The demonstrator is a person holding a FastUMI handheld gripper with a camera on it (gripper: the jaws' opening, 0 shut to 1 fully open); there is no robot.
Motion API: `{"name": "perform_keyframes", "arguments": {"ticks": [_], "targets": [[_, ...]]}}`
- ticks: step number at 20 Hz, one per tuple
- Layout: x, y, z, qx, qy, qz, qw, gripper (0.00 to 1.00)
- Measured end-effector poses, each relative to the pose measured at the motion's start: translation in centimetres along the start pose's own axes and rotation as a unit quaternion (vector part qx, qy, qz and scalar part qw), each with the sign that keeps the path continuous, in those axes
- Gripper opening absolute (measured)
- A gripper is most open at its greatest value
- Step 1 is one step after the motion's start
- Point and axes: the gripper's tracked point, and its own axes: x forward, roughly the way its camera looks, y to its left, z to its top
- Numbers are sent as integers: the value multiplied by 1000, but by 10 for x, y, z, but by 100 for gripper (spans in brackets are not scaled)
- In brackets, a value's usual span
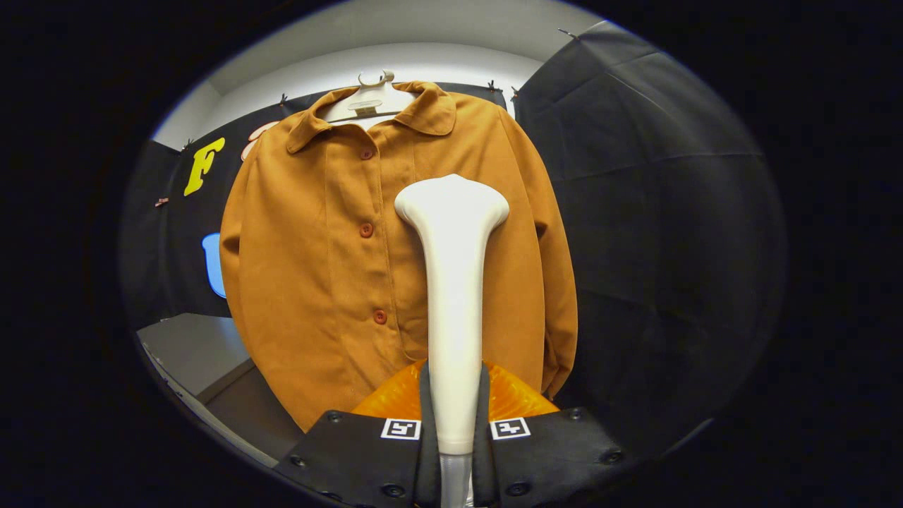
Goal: Iron the clothes twice with a garment steamer, once on the left side and once on the right side.
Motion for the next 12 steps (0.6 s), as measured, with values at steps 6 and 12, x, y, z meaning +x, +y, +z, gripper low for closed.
{"name": "perform_keyframes", "arguments": {"ticks": [6, 12], "targets": [[-16, -13, -52, -8, 53, -10, 999, 21], [-33, -27, -99, -11, 107, -23, 994, 21]]}}
